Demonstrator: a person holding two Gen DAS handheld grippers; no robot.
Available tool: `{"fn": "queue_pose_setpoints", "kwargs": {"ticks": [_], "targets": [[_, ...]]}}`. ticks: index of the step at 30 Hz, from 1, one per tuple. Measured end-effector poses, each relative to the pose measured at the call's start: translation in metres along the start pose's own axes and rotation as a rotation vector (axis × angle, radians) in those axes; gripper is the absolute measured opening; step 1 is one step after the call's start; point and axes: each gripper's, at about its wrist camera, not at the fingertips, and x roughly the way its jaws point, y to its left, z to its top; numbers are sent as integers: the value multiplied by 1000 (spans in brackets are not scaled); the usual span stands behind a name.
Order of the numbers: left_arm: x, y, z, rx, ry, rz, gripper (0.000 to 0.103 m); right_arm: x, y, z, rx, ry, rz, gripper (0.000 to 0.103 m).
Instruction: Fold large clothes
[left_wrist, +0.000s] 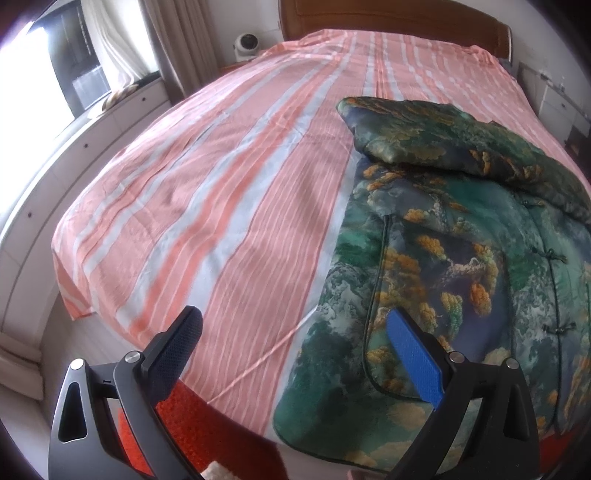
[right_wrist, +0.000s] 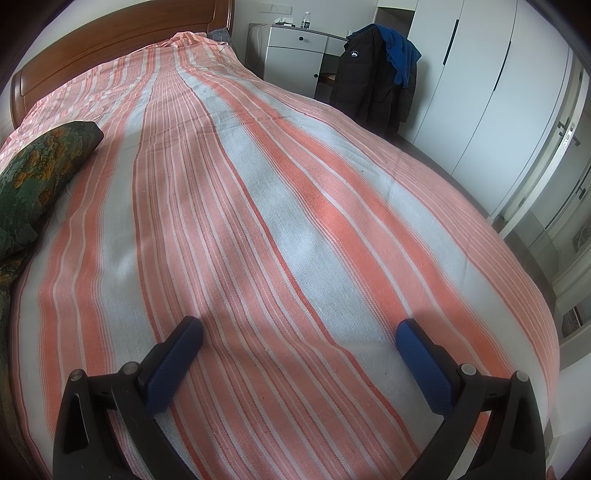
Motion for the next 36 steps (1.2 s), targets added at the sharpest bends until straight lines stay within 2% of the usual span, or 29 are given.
{"fn": "queue_pose_setpoints", "kwargs": {"ticks": [10,14,20,24,29,32,34,36], "targets": [[12,22,-2,-19,39,-43,100,0,1,0,0,0,0,103],[22,28,-4,-26,95,-141,100,0,0,0,0,0,0,103],[22,30,-7,-11,149,-394,100,0,0,0,0,0,0,103],[27,30,-14,-27,184,-508,100,-1,-1,0,1,-1,1,103],[47,19,-22,-3,220,-507,100,1,3,3,-8,14,-7,103],[49,12,-22,22,223,-546,99,-2,-6,13,2,85,72,103],[46,7,-25,59,234,-575,94,-26,-11,13,-5,64,178,101],[44,2,-29,101,246,-558,79,-67,-10,5,-84,18,302,101]]}}
